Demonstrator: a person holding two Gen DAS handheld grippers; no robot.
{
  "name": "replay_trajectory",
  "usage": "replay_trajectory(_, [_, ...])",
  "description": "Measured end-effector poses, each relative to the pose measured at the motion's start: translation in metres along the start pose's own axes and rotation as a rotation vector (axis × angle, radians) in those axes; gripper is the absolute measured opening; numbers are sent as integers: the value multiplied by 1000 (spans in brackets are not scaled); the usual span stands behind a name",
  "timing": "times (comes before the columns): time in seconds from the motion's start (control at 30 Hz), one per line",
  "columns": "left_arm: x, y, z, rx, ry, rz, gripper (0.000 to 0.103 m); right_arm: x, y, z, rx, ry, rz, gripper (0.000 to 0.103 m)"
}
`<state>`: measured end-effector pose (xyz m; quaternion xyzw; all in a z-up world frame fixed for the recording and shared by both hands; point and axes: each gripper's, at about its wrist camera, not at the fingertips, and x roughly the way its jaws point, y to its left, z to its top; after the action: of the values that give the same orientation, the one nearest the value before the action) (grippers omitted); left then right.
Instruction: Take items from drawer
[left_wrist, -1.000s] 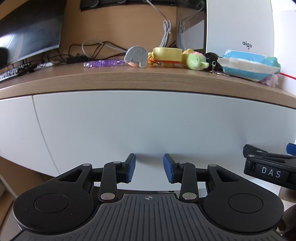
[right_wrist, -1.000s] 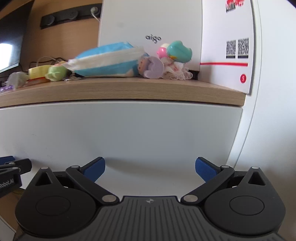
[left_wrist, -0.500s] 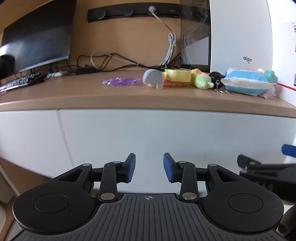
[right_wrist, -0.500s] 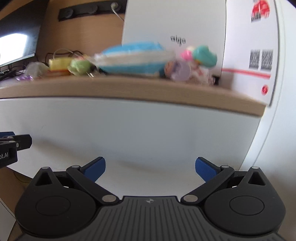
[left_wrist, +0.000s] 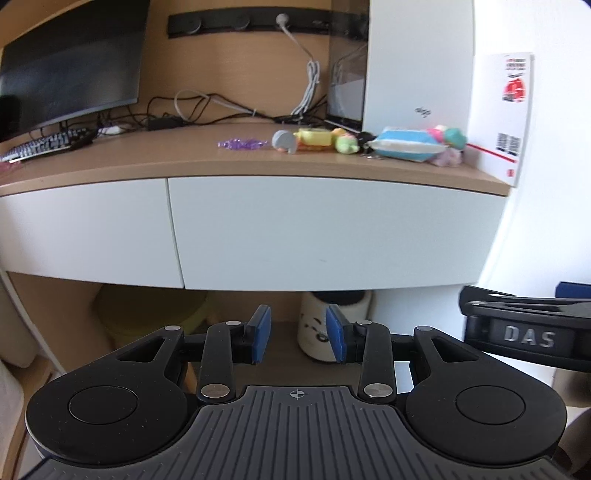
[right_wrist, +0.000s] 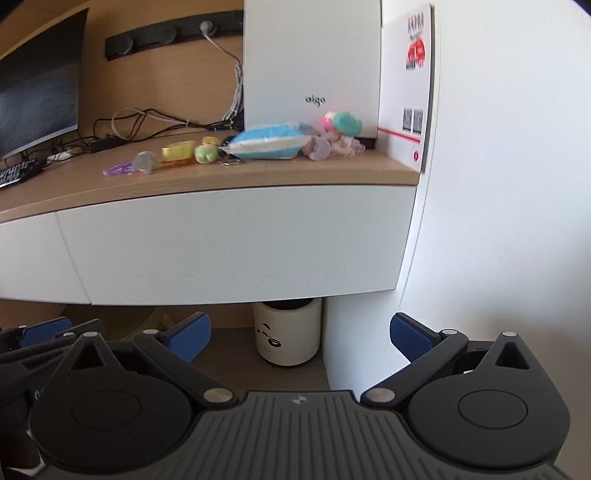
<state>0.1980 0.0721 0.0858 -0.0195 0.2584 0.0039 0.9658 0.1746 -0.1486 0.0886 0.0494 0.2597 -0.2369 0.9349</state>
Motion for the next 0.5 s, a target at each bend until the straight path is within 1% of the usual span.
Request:
replay_trajectory(0.1, [-16,-3,-5,11,-14,9,38,-14,1,-4,-5,-17,3,103])
replay_trajectory(0.23, [-33,-5,-12,19,-26,29,37,-28,-2,-20,-9,-25,15,103])
replay_trajectory(0.3, [-40,-5,-15,14,-25,36,37,-33,-3,-28,-17,-29,5,103])
replay_trajectory(0.4, [-47,-6,-17,8,-25,44,37,-36,-3,-33,-25,-10,12,103])
replay_trajectory(0.5, [-50,-7,-20,2,-28,46,37,-42,-3,-34,-27,-19,10,103])
